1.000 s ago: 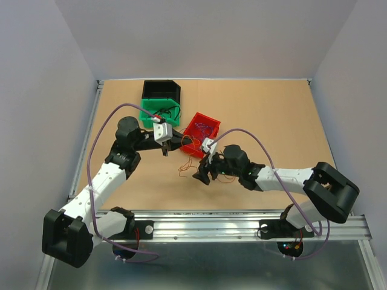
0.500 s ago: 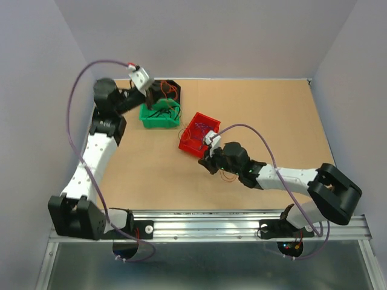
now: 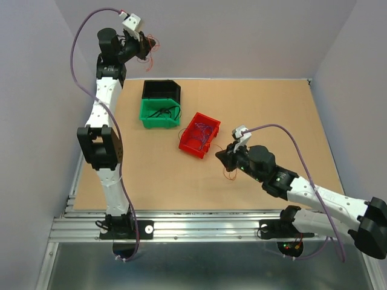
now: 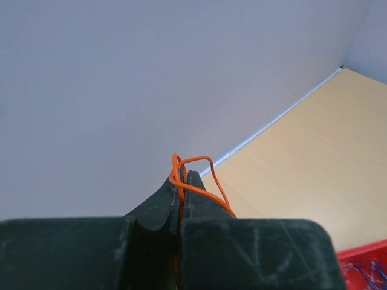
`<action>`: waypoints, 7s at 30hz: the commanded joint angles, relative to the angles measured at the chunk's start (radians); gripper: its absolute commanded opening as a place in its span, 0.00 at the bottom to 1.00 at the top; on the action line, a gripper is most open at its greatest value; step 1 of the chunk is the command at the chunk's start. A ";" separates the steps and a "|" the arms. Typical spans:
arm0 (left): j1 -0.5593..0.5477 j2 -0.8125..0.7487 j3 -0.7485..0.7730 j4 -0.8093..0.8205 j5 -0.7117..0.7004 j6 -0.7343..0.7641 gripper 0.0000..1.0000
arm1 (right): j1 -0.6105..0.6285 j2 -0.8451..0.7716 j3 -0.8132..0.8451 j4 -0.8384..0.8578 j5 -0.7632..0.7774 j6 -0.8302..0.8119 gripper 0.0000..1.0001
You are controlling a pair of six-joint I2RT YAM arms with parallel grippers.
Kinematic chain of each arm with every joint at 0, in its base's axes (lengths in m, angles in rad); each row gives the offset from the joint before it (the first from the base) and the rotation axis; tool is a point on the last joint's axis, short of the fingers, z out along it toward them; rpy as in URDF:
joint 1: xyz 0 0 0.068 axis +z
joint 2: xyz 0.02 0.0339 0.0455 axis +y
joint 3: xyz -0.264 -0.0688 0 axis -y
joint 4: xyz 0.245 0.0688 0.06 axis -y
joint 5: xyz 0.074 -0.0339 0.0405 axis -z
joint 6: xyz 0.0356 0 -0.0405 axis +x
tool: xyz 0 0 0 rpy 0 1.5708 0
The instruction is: Untangle the cables
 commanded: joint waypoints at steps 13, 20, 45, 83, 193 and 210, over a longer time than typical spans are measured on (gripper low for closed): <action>-0.024 0.320 0.163 0.169 -0.055 0.008 0.00 | -0.001 -0.167 -0.055 -0.060 0.123 0.028 0.01; -0.047 0.361 0.098 0.117 -0.087 0.154 0.00 | -0.004 -0.179 -0.058 -0.060 0.114 0.024 0.00; -0.099 0.523 0.337 -0.714 -0.159 0.947 0.00 | -0.001 -0.203 -0.068 -0.060 0.071 0.022 0.01; -0.111 0.226 0.080 -1.107 -0.264 1.181 0.54 | -0.003 -0.176 -0.058 -0.059 0.042 0.027 0.01; -0.573 -0.713 -1.270 0.585 0.408 -0.007 0.58 | -0.003 -0.118 0.014 0.518 -0.188 0.093 0.01; -0.585 -0.684 -1.238 0.654 0.418 -0.085 0.33 | -0.001 -0.093 -0.023 0.596 -0.208 0.114 0.01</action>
